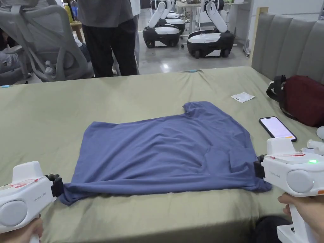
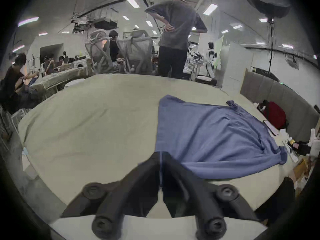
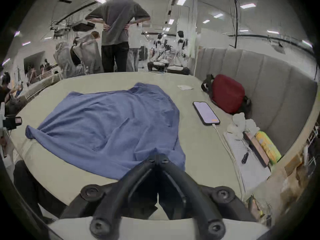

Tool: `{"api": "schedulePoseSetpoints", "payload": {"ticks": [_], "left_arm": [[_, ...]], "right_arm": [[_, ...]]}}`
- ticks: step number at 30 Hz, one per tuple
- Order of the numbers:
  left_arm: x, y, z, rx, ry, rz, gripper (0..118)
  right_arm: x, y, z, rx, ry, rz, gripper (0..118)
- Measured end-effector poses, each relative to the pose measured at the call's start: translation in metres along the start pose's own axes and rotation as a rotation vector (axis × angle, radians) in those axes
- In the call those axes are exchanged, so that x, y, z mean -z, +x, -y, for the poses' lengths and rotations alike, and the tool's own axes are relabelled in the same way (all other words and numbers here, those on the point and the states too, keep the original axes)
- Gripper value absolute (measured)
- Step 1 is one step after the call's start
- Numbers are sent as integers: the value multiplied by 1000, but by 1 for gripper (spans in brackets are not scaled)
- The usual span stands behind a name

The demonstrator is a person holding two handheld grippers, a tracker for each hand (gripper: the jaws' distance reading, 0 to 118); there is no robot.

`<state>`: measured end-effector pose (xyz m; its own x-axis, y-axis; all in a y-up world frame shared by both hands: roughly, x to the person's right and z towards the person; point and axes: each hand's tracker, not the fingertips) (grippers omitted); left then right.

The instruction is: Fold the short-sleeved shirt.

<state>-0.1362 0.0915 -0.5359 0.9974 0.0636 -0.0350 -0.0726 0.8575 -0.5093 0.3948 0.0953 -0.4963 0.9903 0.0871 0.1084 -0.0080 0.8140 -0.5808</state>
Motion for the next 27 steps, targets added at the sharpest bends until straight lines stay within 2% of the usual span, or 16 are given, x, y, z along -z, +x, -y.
{"api": "schedulePoseSetpoints", "payload": {"ticks": [21,22,23,25,26,27], "left_arm": [[23,27,6,22,-97,11,0],[25,28,7,24,-102,10,4],[26,29,7,24,-109,12,17],[28,28,6,27,-129,9,71],[30,30,7,28,-137,0,88],[31,31,9,31,-138,-6,98]], "right_arm": [[15,-2,-1,-1,-57,55,0],[16,-2,-1,-3,-59,53,0],[17,-3,-1,-5,-60,52,0],[19,-3,-1,-9,-63,51,0],[20,-3,-1,-10,-64,50,0],[22,-4,-1,-8,-65,51,0]]}}
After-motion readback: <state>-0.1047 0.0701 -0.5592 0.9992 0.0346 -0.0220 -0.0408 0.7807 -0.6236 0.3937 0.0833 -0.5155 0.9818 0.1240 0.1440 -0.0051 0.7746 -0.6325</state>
